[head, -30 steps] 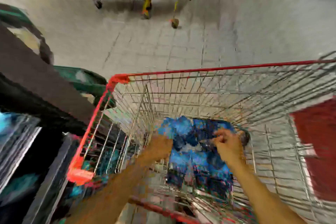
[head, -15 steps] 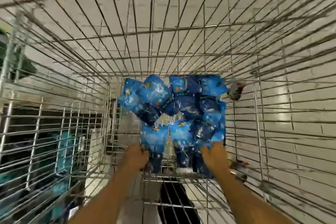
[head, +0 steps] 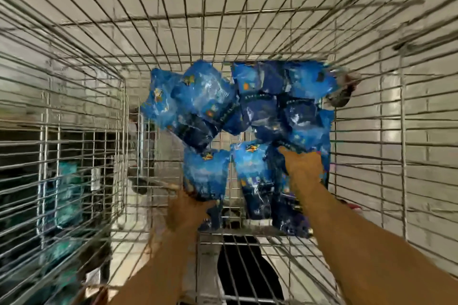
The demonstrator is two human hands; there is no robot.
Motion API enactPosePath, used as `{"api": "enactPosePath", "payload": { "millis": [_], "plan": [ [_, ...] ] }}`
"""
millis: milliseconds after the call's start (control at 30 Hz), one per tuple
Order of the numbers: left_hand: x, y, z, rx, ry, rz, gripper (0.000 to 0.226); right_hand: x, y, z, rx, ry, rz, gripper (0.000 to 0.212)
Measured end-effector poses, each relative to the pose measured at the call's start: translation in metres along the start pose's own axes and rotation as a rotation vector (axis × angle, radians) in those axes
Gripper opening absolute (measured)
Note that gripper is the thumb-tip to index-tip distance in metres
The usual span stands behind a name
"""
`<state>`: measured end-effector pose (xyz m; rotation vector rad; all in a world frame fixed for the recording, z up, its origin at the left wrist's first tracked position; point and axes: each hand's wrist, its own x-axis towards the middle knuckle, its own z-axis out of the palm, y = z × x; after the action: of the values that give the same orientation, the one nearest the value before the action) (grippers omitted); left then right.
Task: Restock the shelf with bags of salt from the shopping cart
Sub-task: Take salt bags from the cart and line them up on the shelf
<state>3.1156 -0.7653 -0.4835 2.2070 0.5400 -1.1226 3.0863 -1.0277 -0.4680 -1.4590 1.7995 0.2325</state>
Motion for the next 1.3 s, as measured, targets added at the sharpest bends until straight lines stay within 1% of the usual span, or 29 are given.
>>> {"api": "enactPosePath", "payload": {
  "millis": [67, 100, 167, 233, 267, 367, 433, 500, 533, 567, 633, 700, 767, 867, 933, 1033, 1133, 1167, 1200, 1233, 1300],
  "plan": [
    [-0.002, 0.003, -0.005, 0.087, 0.034, -0.030, 0.052, 0.001, 0.000, 0.001, 0.096, -0.004, 0.028, 0.071],
    [-0.003, 0.005, -0.006, 0.112, 0.048, -0.043, 0.049, 0.002, 0.001, 0.002, 0.130, -0.018, 0.030, 0.066],
    [-0.008, 0.008, -0.008, 0.094, 0.058, -0.048, 0.039, -0.003, 0.001, 0.003, 0.197, -0.071, 0.057, 0.055],
    [-0.012, 0.012, -0.012, 0.071, 0.056, -0.053, 0.032, -0.007, 0.001, 0.004, 0.293, -0.096, 0.095, 0.056],
    [-0.013, 0.014, -0.016, 0.074, 0.036, -0.049, 0.034, -0.010, 0.003, 0.003, 0.336, -0.101, 0.107, 0.055],
    [-0.020, 0.020, -0.032, 0.033, -0.053, -0.062, 0.043, -0.026, 0.010, -0.011, 0.382, -0.135, 0.183, 0.036],
    [-0.029, 0.029, -0.047, 0.012, -0.079, -0.063, 0.040, -0.042, 0.019, -0.027, 0.435, -0.227, 0.267, 0.029],
    [-0.044, 0.043, -0.062, -0.018, -0.078, -0.027, 0.040, -0.060, 0.022, -0.047, 0.500, -0.355, 0.320, 0.018],
    [-0.054, 0.050, -0.070, -0.038, -0.071, -0.005, 0.039, -0.070, 0.022, -0.058, 0.509, -0.419, 0.332, 0.017],
    [-0.063, 0.058, -0.079, -0.057, -0.062, 0.019, 0.038, -0.080, 0.020, -0.069, 0.503, -0.472, 0.336, 0.020],
    [-0.088, 0.074, -0.097, -0.105, -0.055, 0.058, 0.038, -0.103, 0.016, -0.090, 0.473, -0.516, 0.327, 0.029],
    [-0.115, 0.088, -0.115, -0.152, -0.058, 0.079, 0.039, -0.128, 0.007, -0.111, 0.461, -0.535, 0.289, 0.031],
    [-0.144, 0.101, -0.136, -0.182, -0.029, 0.130, 0.039, -0.157, -0.005, -0.133, 0.455, -0.569, 0.243, 0.030],
    [-0.192, 0.118, -0.170, -0.282, -0.001, 0.209, 0.039, -0.201, -0.026, -0.162, 0.417, -0.628, 0.102, 0.027],
    [-0.227, 0.125, -0.195, -0.362, 0.029, 0.284, 0.037, -0.233, -0.042, -0.178, 0.382, -0.648, 0.000, 0.032],
    [-0.282, 0.126, -0.235, -0.446, 0.120, 0.407, 0.040, -0.287, -0.060, -0.203, 0.351, -0.723, -0.136, 0.048],
    [-0.342, 0.115, -0.279, -0.622, 0.219, 0.521, 0.049, -0.350, -0.075, -0.225, 0.402, -0.786, -0.267, 0.075],
    [-0.361, 0.108, -0.295, -0.670, 0.253, 0.563, 0.048, -0.371, -0.080, -0.231, 0.421, -0.812, -0.314, 0.083],
    [-0.381, 0.100, -0.312, -0.712, 0.291, 0.610, 0.046, -0.394, -0.083, -0.236, 0.448, -0.849, -0.358, 0.087],
    [-0.401, 0.090, -0.330, -0.739, 0.331, 0.667, 0.044, -0.418, -0.086, -0.242, 0.472, -0.892, -0.404, 0.084],
    [-0.443, 0.069, -0.365, -0.790, 0.415, 0.758, 0.042, -0.468, -0.091, -0.253, 0.505, -0.972, -0.510, 0.069]
  ]
}}
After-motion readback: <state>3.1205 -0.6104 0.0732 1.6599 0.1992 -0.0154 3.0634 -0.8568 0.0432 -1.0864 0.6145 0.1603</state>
